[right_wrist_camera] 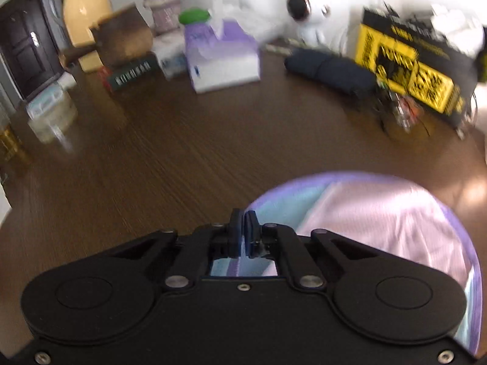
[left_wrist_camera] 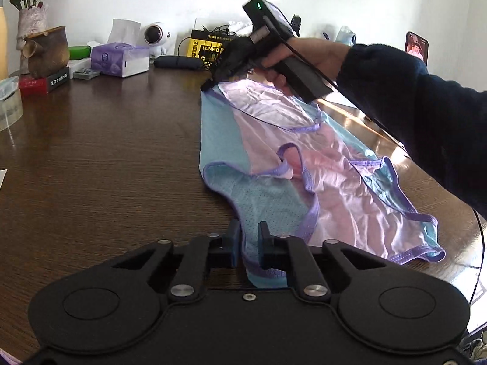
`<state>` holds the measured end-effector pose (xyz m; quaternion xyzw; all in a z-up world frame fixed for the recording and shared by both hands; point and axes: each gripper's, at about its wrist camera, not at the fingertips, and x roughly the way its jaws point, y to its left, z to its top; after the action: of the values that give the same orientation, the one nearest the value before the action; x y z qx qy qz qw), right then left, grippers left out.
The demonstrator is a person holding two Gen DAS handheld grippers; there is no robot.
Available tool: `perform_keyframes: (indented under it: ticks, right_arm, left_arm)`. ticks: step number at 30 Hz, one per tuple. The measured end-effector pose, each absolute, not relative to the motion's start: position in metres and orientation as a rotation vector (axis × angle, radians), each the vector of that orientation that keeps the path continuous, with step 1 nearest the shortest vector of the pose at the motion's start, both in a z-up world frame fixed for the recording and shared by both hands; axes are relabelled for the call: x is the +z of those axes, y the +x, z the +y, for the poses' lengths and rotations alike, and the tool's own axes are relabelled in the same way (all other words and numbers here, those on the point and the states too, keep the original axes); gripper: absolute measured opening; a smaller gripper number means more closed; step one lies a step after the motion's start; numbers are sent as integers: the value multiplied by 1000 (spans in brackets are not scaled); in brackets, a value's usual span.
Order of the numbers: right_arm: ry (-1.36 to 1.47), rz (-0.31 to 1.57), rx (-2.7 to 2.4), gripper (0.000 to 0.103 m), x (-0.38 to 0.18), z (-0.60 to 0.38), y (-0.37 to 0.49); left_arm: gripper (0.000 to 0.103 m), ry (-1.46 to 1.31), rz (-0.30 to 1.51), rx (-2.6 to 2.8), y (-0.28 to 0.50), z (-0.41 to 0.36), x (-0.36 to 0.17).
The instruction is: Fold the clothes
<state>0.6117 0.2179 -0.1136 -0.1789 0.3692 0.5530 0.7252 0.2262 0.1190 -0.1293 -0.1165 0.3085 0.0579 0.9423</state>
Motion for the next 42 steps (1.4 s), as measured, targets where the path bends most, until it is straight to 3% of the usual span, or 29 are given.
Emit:
perform_keyframes:
  ticks: [4, 5, 6, 8, 10, 11, 14, 22, 24, 25, 26, 29, 39, 42]
  right_arm:
    - [-433, 808, 1195, 6, -120, 231, 612]
    - [-448, 814, 1194, 13, -122, 232, 613]
    - [-456, 817, 1191, 29, -123, 232, 615]
    - [-434, 808, 1180, 48, -115, 222, 619]
    - [-380, 770, 1166, 60, -103, 206, 625]
    - [-357, 758, 1157, 61, -98, 200, 628]
    - [-332, 766, 1141, 61, -92, 191, 631]
    - [-405, 775, 1114, 60, -113, 219, 610]
    - [-416, 765, 1107, 56, -119, 223, 603]
    - [-419, 761, 1105, 48, -122, 224, 600]
    - [-421, 760, 1106, 35, -125, 225, 597]
    - [-418, 758, 1108, 4, -132, 226, 593]
    - [-211, 677, 1036, 4, -84, 146, 622]
    - [-213, 731, 964, 5, -95, 114, 642]
  left_arm:
    - [10, -244, 629, 133, 226, 118, -129]
    - [13, -238, 630, 144, 223, 118, -128]
    - [17, -234, 630, 154, 221, 117, -126]
    - [41, -257, 613, 159, 214, 118, -124]
    - [44, -300, 598, 155, 207, 121, -121]
    - [44, -342, 597, 146, 201, 124, -119]
    - [51, -415, 608, 135, 198, 132, -115]
    - [50, -453, 675, 127, 206, 115, -119]
    - [34, -396, 677, 124, 210, 104, -119]
    - [17, -402, 681, 120, 210, 103, -121]
    - [12, -407, 685, 116, 211, 103, -122]
    - [6, -388, 685, 112, 213, 98, -124]
    - [4, -345, 550, -41, 226, 64, -105]
    - [5, -307, 567, -119, 242, 43, -111]
